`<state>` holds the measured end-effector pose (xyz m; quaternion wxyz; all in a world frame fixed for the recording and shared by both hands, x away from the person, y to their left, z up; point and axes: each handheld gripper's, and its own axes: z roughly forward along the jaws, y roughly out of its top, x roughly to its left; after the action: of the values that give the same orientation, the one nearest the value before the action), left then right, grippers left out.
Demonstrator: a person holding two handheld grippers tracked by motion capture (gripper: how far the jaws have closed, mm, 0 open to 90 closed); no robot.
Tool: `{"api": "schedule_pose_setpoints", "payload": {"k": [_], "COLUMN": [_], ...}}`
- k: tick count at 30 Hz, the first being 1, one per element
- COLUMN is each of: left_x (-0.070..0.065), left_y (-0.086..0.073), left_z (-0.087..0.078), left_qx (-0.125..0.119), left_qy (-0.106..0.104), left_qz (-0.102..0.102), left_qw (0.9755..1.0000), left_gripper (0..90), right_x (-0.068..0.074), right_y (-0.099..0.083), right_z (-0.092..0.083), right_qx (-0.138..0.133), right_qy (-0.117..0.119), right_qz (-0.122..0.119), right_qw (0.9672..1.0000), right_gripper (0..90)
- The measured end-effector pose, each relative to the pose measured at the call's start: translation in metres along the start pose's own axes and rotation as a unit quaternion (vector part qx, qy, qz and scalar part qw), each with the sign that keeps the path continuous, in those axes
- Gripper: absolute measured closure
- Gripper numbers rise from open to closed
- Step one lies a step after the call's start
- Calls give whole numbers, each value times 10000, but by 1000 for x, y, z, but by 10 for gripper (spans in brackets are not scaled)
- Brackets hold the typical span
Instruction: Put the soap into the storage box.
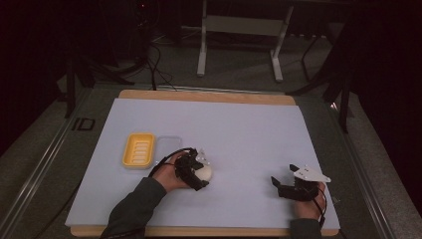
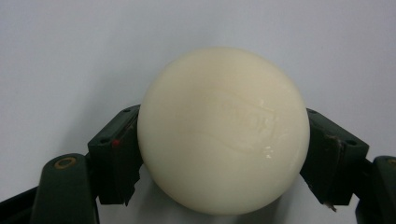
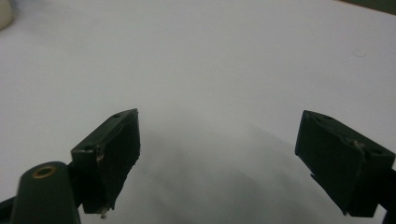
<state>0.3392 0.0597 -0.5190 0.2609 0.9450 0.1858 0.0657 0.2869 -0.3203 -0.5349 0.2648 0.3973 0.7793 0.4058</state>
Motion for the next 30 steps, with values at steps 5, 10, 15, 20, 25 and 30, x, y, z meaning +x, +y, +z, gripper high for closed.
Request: {"api": "schedule_pose_setpoints", "payload": {"k": [5,10,15,20,25,30], "left_x": [-1,-2,-1,1,4,4], "left_y": [-6,-16,-27,-33,-42,-39], "left_z": [-7,-15,-24,-30,-38,-37], "left_qx": [216,333,532,699,933,787], "left_qy": [-27,-55,-62,-91,-52,-95], "left_qz": [81,103,138,164,114,50], "left_qw": [9997,9994,9985,9974,9956,9968], "left_gripper": [236,236,235,235,234,199], "right_x": [0,0,0,0,0,0], "right_y": [0,0,0,0,0,0], "right_z": [0,0,0,0,0,0], "right_qx": [0,1,0,1,9,14], "right_qy": [2,0,-3,-5,-6,-10], "right_qz": [-5,-4,-6,-6,-16,-17], "right_qw": [10000,10000,10000,10000,10000,10000], "right_gripper": [140,140,141,141,141,141]}}
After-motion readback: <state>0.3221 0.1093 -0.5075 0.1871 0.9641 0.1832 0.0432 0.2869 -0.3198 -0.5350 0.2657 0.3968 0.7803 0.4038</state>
